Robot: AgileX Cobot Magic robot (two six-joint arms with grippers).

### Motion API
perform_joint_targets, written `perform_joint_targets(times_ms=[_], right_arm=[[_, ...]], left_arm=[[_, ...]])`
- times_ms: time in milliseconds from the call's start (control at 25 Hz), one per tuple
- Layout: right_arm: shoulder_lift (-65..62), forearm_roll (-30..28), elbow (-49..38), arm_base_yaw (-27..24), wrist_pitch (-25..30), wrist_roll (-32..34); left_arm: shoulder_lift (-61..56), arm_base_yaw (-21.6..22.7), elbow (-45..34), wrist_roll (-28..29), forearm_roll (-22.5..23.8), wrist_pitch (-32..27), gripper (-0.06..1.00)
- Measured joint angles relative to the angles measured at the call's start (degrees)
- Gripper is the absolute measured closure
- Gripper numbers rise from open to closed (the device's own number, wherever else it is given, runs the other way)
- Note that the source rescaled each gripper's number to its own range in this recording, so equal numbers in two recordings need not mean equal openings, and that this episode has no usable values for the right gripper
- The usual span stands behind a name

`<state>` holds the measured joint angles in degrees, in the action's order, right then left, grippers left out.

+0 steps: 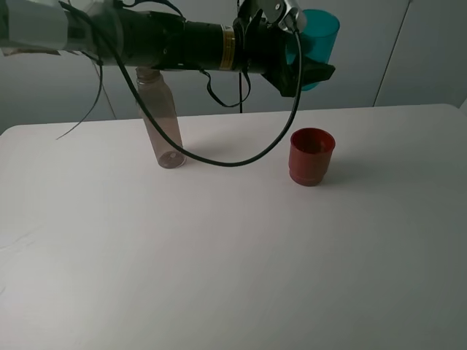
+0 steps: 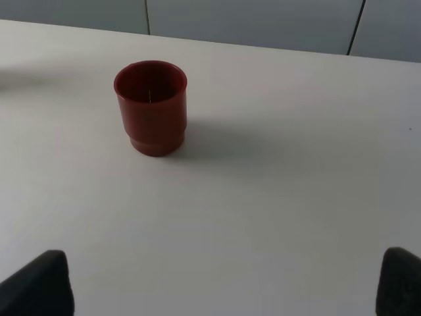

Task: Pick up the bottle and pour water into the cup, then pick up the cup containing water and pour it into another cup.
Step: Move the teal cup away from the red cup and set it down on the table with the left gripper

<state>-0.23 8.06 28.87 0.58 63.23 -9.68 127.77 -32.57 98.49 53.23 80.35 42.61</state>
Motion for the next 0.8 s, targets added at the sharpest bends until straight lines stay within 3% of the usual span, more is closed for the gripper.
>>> perform_joint_targets(times_ms=[160, 480, 640, 800], right_arm=[[0.0, 0.0, 0.0, 0.0, 0.0, 0.0], [0.0, 0.0, 0.0, 0.0, 0.0, 0.0], [0.0, 0.0, 0.0, 0.0, 0.0, 0.0], [0.0, 0.0, 0.0, 0.0, 0.0, 0.0]], left_arm=[[-1.04, 0.22, -7.08, -11.3, -6.02, 0.15, 0.89], [-7.11, 4.56, -20.97, -14.34, -15.11, 2.53, 0.89], [-7.54, 6.37, -25.72, -15.91, -15.68, 4.89, 0.89], [-7.54, 8.59, -27.8, -17.04, -13.33, 6.7, 0.89]])
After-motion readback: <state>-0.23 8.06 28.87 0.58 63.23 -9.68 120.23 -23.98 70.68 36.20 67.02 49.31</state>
